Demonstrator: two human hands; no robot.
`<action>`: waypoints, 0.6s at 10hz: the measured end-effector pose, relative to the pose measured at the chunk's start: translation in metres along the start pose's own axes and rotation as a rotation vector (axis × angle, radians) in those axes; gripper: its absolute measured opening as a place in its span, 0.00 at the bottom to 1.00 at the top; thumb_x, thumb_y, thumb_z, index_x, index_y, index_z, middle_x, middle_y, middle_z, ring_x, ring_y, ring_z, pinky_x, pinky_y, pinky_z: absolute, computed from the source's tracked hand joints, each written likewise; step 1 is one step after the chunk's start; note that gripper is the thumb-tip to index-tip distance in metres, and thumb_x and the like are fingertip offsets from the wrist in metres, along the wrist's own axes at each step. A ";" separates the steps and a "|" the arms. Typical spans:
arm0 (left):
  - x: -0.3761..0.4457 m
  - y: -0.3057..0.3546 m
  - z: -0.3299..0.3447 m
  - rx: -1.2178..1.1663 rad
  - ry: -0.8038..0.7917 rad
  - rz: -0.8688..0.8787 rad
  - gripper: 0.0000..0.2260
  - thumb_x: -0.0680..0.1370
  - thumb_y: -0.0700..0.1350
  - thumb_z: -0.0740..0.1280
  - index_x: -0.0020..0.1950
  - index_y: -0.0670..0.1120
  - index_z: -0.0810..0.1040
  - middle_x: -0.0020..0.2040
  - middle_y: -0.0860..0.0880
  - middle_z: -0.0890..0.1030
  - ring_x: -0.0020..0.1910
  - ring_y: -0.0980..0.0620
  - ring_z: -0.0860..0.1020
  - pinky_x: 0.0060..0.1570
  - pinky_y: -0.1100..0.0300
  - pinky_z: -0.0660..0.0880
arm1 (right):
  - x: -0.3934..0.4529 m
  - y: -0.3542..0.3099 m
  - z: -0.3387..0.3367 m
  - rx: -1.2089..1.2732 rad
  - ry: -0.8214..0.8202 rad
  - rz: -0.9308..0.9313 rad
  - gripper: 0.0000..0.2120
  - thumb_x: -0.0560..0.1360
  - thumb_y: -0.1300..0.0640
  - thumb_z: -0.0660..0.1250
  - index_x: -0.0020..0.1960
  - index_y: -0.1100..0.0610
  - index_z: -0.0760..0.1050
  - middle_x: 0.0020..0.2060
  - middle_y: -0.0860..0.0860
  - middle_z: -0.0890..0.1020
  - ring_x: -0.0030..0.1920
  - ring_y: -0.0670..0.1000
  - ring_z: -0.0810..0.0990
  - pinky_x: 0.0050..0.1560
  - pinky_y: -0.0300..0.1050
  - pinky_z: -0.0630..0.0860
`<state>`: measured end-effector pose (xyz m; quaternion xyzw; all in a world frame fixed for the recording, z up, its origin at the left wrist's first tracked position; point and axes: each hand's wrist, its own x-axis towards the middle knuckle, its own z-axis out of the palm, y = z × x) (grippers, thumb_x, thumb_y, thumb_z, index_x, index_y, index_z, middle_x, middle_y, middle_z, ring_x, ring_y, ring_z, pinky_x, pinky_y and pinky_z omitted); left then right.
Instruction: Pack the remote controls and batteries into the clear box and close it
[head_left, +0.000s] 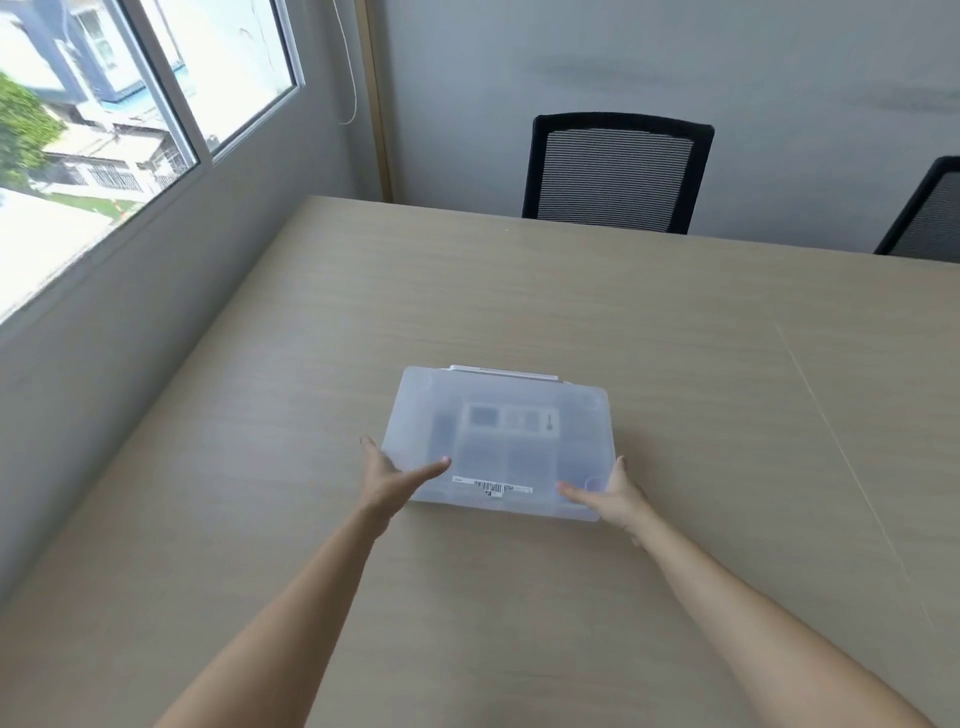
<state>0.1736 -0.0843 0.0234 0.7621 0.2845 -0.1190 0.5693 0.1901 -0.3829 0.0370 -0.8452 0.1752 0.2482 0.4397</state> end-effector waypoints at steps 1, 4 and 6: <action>0.002 -0.004 0.019 0.256 0.119 0.027 0.61 0.56 0.56 0.82 0.76 0.39 0.48 0.74 0.39 0.59 0.75 0.42 0.56 0.74 0.46 0.59 | -0.004 0.001 0.018 -0.066 0.098 0.032 0.66 0.61 0.44 0.79 0.76 0.61 0.32 0.76 0.59 0.57 0.75 0.57 0.60 0.71 0.46 0.61; -0.003 -0.007 0.027 0.497 0.232 0.007 0.61 0.56 0.66 0.77 0.77 0.45 0.46 0.76 0.44 0.56 0.77 0.45 0.54 0.70 0.37 0.59 | -0.003 0.002 0.026 -0.090 0.182 0.096 0.67 0.59 0.43 0.79 0.76 0.57 0.32 0.75 0.57 0.58 0.74 0.57 0.62 0.70 0.50 0.64; -0.051 -0.040 0.015 0.257 0.501 0.196 0.55 0.65 0.64 0.73 0.78 0.44 0.44 0.79 0.41 0.46 0.79 0.45 0.44 0.73 0.37 0.49 | -0.031 0.001 0.016 -0.024 0.226 -0.127 0.58 0.66 0.36 0.70 0.77 0.54 0.33 0.78 0.57 0.41 0.78 0.54 0.38 0.76 0.54 0.47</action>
